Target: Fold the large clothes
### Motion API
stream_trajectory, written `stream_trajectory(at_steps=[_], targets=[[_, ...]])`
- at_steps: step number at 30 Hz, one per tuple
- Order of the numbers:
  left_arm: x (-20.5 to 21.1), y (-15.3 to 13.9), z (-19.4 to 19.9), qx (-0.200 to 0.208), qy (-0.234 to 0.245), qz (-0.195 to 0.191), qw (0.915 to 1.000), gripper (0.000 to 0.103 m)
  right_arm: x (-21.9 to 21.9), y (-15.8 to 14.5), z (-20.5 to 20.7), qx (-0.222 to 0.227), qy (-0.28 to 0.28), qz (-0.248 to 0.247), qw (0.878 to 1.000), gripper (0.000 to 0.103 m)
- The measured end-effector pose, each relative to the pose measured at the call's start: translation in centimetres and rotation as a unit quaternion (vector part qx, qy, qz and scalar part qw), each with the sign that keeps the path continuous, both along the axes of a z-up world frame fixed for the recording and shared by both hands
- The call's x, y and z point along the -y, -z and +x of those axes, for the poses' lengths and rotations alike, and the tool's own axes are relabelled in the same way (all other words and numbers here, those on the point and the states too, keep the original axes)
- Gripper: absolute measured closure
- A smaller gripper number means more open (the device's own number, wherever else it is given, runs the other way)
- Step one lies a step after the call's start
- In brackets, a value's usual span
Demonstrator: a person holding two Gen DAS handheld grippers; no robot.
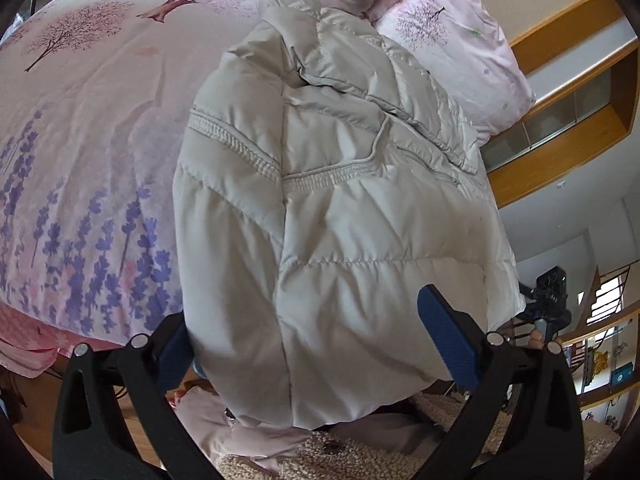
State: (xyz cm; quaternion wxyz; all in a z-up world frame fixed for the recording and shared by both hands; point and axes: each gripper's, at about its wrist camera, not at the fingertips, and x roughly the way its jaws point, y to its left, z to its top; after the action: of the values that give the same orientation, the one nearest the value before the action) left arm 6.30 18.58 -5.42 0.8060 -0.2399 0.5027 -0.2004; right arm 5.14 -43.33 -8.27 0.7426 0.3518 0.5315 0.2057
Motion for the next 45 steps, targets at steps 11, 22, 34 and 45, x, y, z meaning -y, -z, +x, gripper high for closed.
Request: stream_trajectory(at_steps=[11, 22, 34, 45], targets=[[-1.7, 0.6, -0.6, 0.000, -0.037, -0.027, 0.9989, 0.074, 0.3, 0.1, -1.0, 0.024, 0.018, 0.032, 0.999, 0.085], [-2.6, -3.5, -2.2, 0.083, -0.033, -0.018, 0.9958, 0.090, -1.7, -6.4, -2.9, 0.161, 0.024, 0.068, 0.984, 0.088], [-4.6, -9.5, 0.5, 0.166, -0.069, -0.019, 0.9835, 0.092, -2.5, -13.5, -1.2, 0.285, 0.056, 0.086, 0.953, 0.089], [-3.6, -14.5, 12.6, 0.199, -0.113, 0.003, 0.9734, 0.091, -4.8, -17.4, 9.1, 0.324, 0.109, 0.027, 0.939, 0.089]])
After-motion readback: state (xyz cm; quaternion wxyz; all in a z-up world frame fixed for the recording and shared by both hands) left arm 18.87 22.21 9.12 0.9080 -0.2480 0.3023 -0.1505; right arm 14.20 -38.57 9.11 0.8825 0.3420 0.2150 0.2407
